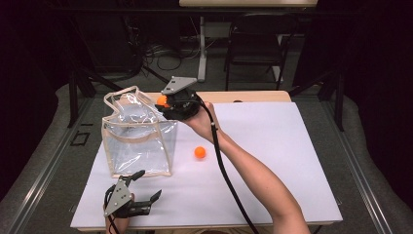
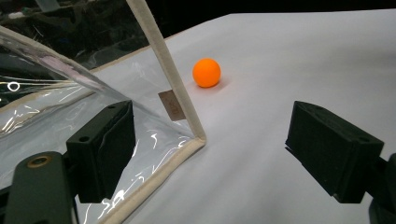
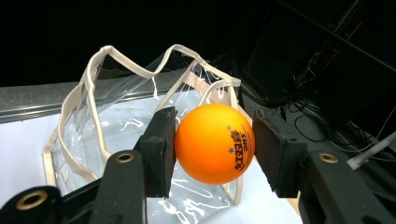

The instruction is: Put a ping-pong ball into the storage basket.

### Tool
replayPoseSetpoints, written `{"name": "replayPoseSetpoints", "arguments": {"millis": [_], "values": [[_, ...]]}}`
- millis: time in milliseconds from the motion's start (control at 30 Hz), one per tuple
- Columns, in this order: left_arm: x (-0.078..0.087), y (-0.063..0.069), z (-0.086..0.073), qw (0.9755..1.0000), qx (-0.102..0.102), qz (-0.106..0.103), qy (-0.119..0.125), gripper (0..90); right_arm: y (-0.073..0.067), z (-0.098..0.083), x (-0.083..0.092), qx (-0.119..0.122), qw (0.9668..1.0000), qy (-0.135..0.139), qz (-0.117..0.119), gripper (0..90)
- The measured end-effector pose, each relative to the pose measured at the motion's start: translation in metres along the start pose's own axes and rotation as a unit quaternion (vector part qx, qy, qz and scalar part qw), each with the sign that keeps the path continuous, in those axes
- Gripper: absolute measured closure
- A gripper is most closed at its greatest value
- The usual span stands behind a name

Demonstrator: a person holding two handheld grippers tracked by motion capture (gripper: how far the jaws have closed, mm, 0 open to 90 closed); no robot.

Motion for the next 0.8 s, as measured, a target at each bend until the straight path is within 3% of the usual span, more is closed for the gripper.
{"name": "replayPoseSetpoints", "arguments": {"millis": [800], "values": [[0.0,0.0,0.0,1.0,-0.001,-0.001,0.0,15.7,-0.013,0.011,-0.014,0.007,0.9999,0.002,0.013,50.9]]}}
Point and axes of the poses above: each handheld gripper's, and its own axes: x roughly backward along the jaws, z roughly out of its top, y roughly to its right, the point moved 2 cm from there along -x, roughly forward along the jaws, and after that the axes turned 7 degrees about y, right-handed, at the moved point
